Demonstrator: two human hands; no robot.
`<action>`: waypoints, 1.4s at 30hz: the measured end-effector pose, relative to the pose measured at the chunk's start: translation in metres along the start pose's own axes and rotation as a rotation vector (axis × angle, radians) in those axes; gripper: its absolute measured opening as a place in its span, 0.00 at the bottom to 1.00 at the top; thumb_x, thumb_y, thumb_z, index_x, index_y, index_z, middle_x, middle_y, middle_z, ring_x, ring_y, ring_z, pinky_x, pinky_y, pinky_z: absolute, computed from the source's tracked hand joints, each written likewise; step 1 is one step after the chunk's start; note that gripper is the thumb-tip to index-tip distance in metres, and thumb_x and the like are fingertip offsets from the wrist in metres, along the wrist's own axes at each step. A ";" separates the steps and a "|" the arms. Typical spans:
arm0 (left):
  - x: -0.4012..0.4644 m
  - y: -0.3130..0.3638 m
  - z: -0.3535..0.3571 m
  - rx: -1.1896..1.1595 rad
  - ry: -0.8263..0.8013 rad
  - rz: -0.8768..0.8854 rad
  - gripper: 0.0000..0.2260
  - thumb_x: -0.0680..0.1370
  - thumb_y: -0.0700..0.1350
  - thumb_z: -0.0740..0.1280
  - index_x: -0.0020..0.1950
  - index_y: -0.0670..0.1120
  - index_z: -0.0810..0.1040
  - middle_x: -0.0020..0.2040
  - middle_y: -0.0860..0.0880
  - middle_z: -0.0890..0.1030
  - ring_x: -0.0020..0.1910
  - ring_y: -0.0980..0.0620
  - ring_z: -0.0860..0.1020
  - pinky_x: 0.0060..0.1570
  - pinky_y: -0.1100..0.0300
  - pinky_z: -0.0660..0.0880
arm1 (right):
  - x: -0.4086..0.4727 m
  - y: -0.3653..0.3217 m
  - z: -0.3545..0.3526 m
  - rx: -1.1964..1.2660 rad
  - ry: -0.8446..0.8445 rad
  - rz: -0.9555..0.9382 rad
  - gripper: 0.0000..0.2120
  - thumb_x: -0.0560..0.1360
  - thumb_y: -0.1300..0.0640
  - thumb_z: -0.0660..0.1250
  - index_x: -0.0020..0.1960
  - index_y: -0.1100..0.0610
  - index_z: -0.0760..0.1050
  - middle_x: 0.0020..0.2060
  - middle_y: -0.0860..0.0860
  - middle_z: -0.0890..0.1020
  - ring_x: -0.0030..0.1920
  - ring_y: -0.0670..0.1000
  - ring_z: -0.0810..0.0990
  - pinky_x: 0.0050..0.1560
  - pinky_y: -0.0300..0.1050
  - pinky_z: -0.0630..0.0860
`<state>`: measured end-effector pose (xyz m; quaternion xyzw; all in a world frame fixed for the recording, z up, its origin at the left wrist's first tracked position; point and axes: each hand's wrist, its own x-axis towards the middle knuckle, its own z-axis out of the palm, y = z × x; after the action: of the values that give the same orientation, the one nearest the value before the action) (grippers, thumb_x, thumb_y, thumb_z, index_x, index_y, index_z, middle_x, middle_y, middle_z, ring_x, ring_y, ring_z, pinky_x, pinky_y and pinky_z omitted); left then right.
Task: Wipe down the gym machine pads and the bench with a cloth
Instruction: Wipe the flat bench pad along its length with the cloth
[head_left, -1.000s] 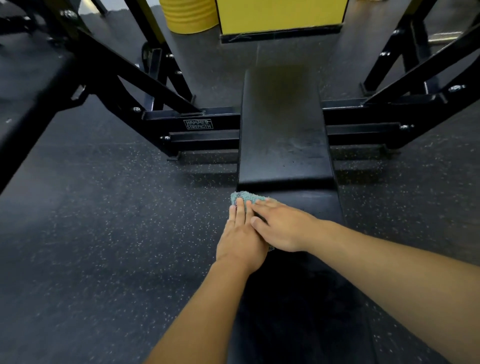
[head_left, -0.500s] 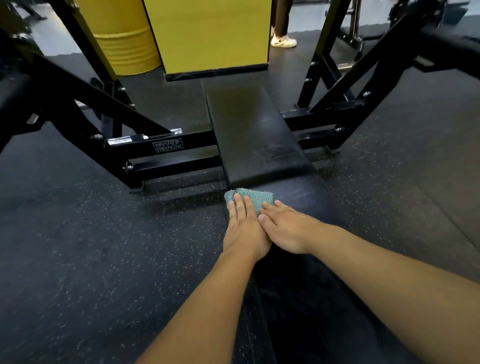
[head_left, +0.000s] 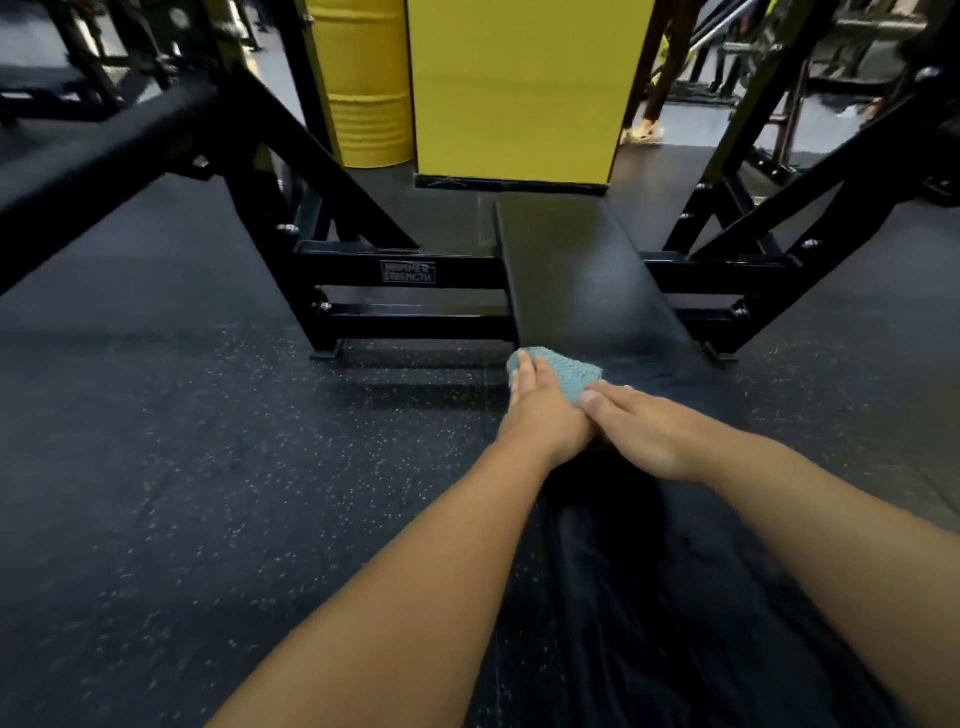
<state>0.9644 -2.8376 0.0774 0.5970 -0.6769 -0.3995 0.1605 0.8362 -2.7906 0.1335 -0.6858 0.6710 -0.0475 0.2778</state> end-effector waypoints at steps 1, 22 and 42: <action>0.000 -0.003 0.000 -0.009 0.007 0.001 0.42 0.82 0.59 0.62 0.84 0.46 0.38 0.82 0.51 0.31 0.83 0.51 0.37 0.81 0.52 0.44 | -0.001 -0.002 0.003 -0.001 0.012 0.004 0.25 0.87 0.43 0.49 0.79 0.51 0.65 0.80 0.48 0.66 0.81 0.49 0.59 0.76 0.44 0.53; 0.035 -0.040 -0.003 -0.294 -0.007 0.162 0.43 0.80 0.66 0.54 0.84 0.47 0.35 0.82 0.51 0.29 0.82 0.52 0.36 0.82 0.50 0.44 | 0.050 -0.021 0.035 0.100 0.173 0.160 0.40 0.77 0.26 0.47 0.82 0.47 0.61 0.82 0.46 0.60 0.82 0.47 0.56 0.79 0.48 0.54; 0.013 -0.057 0.008 -0.611 -0.057 0.081 0.35 0.85 0.61 0.54 0.84 0.54 0.38 0.85 0.49 0.47 0.82 0.44 0.55 0.74 0.55 0.65 | 0.029 -0.024 0.026 0.103 0.022 0.248 0.38 0.80 0.28 0.50 0.84 0.45 0.49 0.83 0.41 0.48 0.83 0.44 0.44 0.81 0.49 0.43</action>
<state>0.9943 -2.8451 0.0275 0.4821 -0.5528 -0.5945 0.3294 0.8719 -2.8108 0.1136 -0.5820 0.7502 -0.0549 0.3090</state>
